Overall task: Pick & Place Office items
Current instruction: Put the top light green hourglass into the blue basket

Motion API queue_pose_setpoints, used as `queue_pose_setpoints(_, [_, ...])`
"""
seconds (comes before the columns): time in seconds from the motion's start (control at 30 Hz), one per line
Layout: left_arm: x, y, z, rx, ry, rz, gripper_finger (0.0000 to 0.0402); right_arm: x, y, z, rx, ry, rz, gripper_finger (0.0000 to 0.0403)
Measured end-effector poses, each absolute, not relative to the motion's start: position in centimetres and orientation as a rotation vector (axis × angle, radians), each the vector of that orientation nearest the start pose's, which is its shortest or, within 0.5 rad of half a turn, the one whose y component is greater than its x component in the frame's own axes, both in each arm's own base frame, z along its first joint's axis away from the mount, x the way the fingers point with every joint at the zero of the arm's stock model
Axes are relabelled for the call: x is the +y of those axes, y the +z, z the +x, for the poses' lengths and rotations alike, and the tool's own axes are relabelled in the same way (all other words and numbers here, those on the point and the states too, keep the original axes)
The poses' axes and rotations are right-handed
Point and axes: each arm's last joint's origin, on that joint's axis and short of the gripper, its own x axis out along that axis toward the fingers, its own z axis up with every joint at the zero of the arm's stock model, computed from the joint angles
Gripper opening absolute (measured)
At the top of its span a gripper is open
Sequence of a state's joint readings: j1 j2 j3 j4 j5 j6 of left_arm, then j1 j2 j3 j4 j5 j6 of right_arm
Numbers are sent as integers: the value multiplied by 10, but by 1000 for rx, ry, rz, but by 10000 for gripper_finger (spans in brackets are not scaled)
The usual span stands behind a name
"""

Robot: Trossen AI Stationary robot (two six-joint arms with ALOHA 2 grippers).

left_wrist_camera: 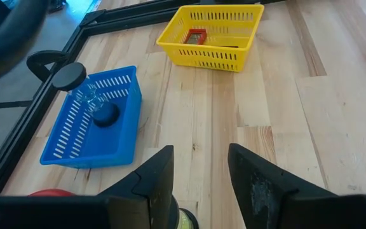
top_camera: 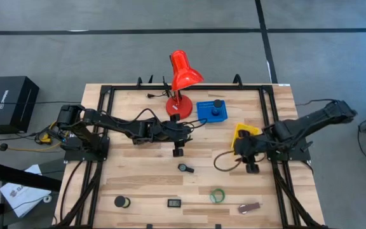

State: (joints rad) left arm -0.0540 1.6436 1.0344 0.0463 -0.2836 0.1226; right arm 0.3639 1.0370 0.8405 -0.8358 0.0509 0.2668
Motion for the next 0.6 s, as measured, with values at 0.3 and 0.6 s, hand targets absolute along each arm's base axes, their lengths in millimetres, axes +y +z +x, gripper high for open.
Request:
queue_pose_setpoints(0.3, [-13, 225, 355, 567, 190, 193, 143, 54, 233, 164, 906, 162, 25, 118])
queue_pose_setpoints(0.6, [-13, 226, 355, 560, 190, 196, 143, 24, 207, 170, 492, 62, 4, 118])
